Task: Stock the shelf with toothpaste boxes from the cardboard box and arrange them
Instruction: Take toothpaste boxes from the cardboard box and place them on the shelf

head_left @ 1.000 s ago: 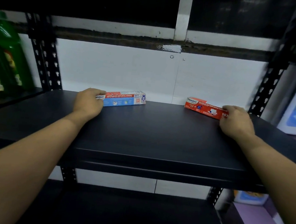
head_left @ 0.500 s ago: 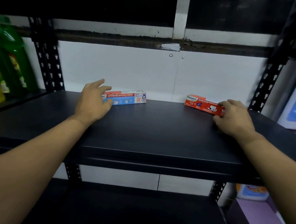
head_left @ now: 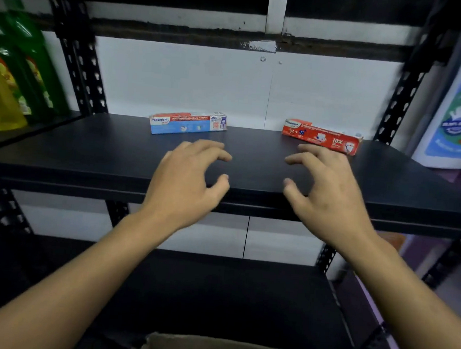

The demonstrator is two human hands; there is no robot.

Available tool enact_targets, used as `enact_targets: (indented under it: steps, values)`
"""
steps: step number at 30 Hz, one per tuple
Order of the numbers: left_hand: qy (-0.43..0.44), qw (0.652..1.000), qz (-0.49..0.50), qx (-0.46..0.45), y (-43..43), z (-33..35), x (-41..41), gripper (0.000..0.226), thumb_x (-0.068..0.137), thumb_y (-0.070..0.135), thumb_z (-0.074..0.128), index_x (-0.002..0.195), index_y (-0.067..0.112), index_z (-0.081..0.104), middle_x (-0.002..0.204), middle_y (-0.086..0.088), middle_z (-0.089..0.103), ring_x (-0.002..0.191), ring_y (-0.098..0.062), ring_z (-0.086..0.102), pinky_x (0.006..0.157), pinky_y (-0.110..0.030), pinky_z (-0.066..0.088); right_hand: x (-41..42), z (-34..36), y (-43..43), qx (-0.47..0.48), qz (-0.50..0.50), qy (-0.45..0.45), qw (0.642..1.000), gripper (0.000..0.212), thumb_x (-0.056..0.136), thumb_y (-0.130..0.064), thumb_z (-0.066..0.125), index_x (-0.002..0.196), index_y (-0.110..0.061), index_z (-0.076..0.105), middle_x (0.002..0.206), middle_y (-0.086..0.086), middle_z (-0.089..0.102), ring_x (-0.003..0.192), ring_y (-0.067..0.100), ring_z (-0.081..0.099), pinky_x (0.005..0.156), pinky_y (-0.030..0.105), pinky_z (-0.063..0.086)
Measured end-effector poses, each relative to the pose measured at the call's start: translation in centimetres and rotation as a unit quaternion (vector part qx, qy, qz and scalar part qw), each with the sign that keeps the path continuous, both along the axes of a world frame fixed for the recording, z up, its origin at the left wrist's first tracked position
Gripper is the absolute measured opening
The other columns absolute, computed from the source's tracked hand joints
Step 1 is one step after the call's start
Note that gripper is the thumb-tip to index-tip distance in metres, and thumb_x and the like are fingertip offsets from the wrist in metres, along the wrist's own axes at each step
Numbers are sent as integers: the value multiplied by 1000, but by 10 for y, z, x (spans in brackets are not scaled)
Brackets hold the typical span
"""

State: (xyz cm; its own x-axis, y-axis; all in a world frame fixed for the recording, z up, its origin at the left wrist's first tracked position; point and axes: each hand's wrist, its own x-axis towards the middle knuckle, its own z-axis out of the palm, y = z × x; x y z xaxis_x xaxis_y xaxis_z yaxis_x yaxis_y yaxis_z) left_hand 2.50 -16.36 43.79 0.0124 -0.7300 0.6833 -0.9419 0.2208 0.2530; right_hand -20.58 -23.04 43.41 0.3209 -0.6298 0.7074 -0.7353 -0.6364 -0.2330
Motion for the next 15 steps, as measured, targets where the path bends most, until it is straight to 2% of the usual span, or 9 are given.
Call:
enact_targets:
  steps: [3, 8, 12, 15]
  values:
    - [-41, 999, 2, 2, 24, -19, -12, 34, 83, 36, 59, 114, 27, 68, 131, 12, 60, 113, -16, 55, 93, -38, 42, 4, -21, 35, 7, 24, 9, 1000, 33, 84, -31, 65, 116, -23, 64, 132, -4, 54, 125, 20, 43, 102, 42, 41]
    - [-159, 987, 31, 22, 60, -73, -28, 36, 86, 34, 57, 118, 19, 67, 132, 2, 61, 115, -22, 55, 92, -41, 42, 16, -84, 83, 54, 48, 39, 997, 36, 87, -33, 63, 121, -24, 61, 134, -5, 51, 127, 17, 42, 101, 36, 40]
    - [-155, 979, 33, 126, 74, -134, -34, 39, 87, 36, 56, 121, 21, 65, 132, 2, 61, 116, -21, 54, 94, -41, 43, 22, -148, 95, 131, 43, 108, 984, 37, 86, -34, 61, 122, -23, 61, 132, -2, 53, 122, 19, 45, 100, 38, 42]
    - [-140, 962, 37, 231, 78, -187, -36, 42, 87, 39, 54, 124, 23, 63, 131, 4, 61, 115, -20, 54, 93, -40, 42, 26, -199, 100, 217, 31, 179, 959, 43, 86, -36, 60, 126, -24, 60, 133, -1, 52, 121, 22, 45, 99, 39, 42]
